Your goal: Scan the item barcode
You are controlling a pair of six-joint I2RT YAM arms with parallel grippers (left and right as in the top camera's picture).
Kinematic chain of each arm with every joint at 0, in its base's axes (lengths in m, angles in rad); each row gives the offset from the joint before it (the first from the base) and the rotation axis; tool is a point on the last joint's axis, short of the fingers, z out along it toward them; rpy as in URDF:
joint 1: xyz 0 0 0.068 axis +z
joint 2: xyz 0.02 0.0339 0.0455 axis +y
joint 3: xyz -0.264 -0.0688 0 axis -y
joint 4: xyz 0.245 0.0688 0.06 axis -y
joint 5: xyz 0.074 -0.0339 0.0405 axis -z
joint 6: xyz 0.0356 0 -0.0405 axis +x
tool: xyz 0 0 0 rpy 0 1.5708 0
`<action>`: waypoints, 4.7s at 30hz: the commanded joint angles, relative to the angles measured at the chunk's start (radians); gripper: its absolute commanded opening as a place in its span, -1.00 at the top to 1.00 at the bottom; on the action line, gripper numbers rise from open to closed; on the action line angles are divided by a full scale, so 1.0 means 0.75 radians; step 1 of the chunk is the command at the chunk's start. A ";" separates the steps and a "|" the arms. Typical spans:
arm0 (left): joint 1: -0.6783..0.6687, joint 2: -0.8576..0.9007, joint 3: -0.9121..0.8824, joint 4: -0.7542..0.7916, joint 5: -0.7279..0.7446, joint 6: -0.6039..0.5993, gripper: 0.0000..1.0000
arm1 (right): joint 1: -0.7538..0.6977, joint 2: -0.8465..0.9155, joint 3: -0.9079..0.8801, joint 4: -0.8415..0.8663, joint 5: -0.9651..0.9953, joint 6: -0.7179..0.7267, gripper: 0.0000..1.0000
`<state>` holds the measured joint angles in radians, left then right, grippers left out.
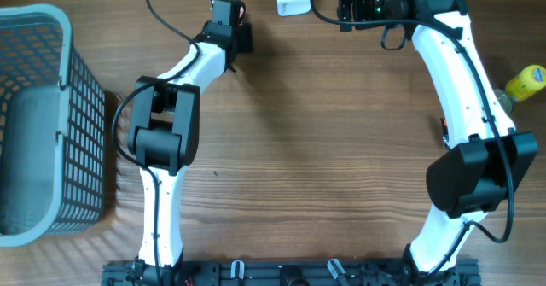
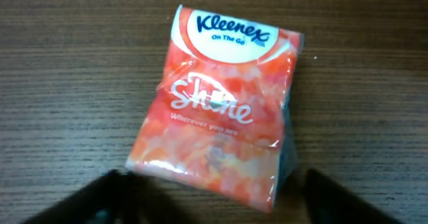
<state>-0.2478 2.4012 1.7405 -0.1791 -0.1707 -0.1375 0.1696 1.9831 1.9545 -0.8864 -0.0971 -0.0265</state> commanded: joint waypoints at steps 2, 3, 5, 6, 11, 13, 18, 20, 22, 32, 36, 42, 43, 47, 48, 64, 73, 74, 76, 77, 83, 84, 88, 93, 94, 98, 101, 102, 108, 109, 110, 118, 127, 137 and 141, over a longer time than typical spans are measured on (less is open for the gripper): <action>0.005 -0.028 -0.025 0.003 -0.022 -0.006 -0.99 | 0.009 0.030 0.001 0.011 -0.020 0.001 -1.00; 0.005 -0.028 -0.025 0.009 -0.061 -0.006 -1.00 | 0.009 0.030 0.001 0.015 -0.020 0.001 -1.00; 0.005 -0.027 -0.025 0.057 -0.099 -0.004 -0.99 | 0.009 0.030 0.001 0.023 -0.020 0.001 -1.00; 0.009 -0.026 -0.025 0.096 -0.097 0.001 -1.00 | 0.009 0.030 0.001 0.025 -0.020 0.002 -1.00; 0.037 0.009 -0.025 0.246 0.016 0.039 -1.00 | 0.009 0.030 0.001 0.025 -0.021 0.004 -1.00; 0.040 0.026 -0.025 0.244 0.023 0.039 -0.93 | 0.009 0.030 0.001 0.025 -0.021 0.004 -1.00; 0.040 0.074 -0.025 0.250 0.024 0.039 -0.53 | 0.009 0.030 0.001 0.023 -0.021 0.006 -1.00; 0.040 0.090 -0.025 0.251 0.034 0.039 -0.59 | 0.010 0.030 0.001 0.021 -0.021 0.007 -1.00; 0.040 0.108 -0.025 0.249 0.034 0.039 -0.68 | 0.010 0.030 0.001 0.018 -0.021 0.015 -1.00; 0.035 0.113 -0.025 0.217 0.033 0.034 0.66 | 0.009 0.030 0.001 0.016 -0.020 0.013 -1.00; 0.008 0.059 -0.025 0.104 0.032 0.024 0.64 | 0.009 0.030 0.001 0.017 -0.019 0.001 -1.00; -0.041 -0.159 -0.025 -0.301 0.033 -0.023 0.67 | 0.009 0.030 0.001 0.015 -0.020 0.000 -1.00; -0.049 -0.195 -0.025 -0.411 0.033 -0.073 0.70 | 0.009 0.030 0.001 0.015 -0.020 0.001 -1.00; -0.095 -0.286 -0.025 -0.878 0.117 -0.258 0.75 | 0.009 0.030 0.001 0.008 -0.020 0.001 -1.00; -0.115 -0.299 -0.025 -1.018 0.174 -0.283 0.76 | 0.009 0.030 0.001 0.003 -0.020 0.002 -1.00; -0.439 -0.447 -0.025 -1.300 0.091 -0.347 -1.00 | -0.065 0.030 0.001 -0.074 0.062 0.006 -1.00; -0.304 -0.857 -0.025 -1.302 -0.111 -0.511 -1.00 | -0.112 0.030 0.001 -0.099 -0.144 -0.211 -1.00; -0.277 -0.931 -0.025 -1.298 -0.158 -0.569 -1.00 | -0.110 0.030 0.001 -0.138 -0.358 -0.437 -1.00; -0.225 -1.086 -0.025 -1.270 -0.215 -0.616 -1.00 | -0.110 0.030 0.001 -0.321 -0.788 -0.918 -1.00; -0.210 -1.143 -0.025 -1.254 -0.229 -0.615 -1.00 | -0.108 0.031 0.001 -0.401 -0.871 -1.016 -1.00; -0.179 -1.422 -0.025 -1.187 -0.403 -0.591 -1.00 | -0.019 0.148 0.001 -0.727 -0.870 -1.129 -1.00; -0.179 -1.458 -0.025 -1.187 -0.431 -0.591 -1.00 | 0.012 0.186 0.001 -0.757 -0.862 -1.107 -1.00; -0.179 -1.522 -0.025 -1.196 -0.499 -0.590 -1.00 | 0.152 0.321 0.001 -0.754 -0.708 -0.990 -1.00; -0.179 -1.535 -0.025 -1.246 -0.542 -0.579 -1.00 | 0.311 0.454 0.001 -0.631 -0.474 -0.857 -1.00; -0.179 -1.535 -0.025 -1.254 -0.543 -0.553 -1.00 | 0.333 0.468 0.001 -0.614 -0.452 -0.858 -1.00; -0.179 -1.535 -0.025 -1.260 -0.571 -0.520 -1.00 | 0.407 0.495 0.001 -0.503 -0.289 -0.822 -1.00; -0.179 -1.535 -0.025 -1.264 -0.573 -0.520 -1.00 | 0.418 0.498 0.001 -0.402 -0.237 -0.822 -1.00; -0.179 -1.535 -0.025 -1.264 -0.573 -0.519 -1.00 | 0.419 0.503 0.001 -0.388 -0.220 -0.822 -1.00; -0.179 -1.535 -0.025 -1.264 -0.637 -0.519 -1.00 | 0.429 0.535 -0.006 -0.451 -0.228 -0.799 -0.99; -0.179 -1.535 -0.025 -1.264 -0.638 -0.519 -1.00 | 0.434 0.531 -0.006 -0.472 -0.245 -0.799 -0.99; -0.179 -1.534 -0.025 -1.264 -0.638 -0.519 -1.00 | 0.440 0.527 -0.006 -0.492 -0.267 -0.802 -0.99; -0.179 -1.534 -0.025 -1.263 -0.637 -0.519 -1.00 | 0.460 0.512 -0.005 -0.519 -0.266 -0.797 -1.00; -0.179 -1.534 -0.025 -1.263 -0.637 -0.519 -1.00 | 0.563 0.510 -0.006 -0.477 -0.250 -0.766 -1.00; -0.179 -1.534 -0.025 -1.264 -0.637 -0.519 -1.00 | 0.569 0.510 -0.107 -0.257 -0.065 -0.451 -1.00; -0.179 -1.534 -0.025 -1.264 -0.637 -0.519 -1.00 | 0.569 0.510 -0.180 -0.251 -0.065 -0.486 -1.00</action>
<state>-0.3847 1.2583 1.7233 -1.1263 -0.6243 -0.5365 0.6003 2.3470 1.8889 -1.0676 -0.1783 -0.4118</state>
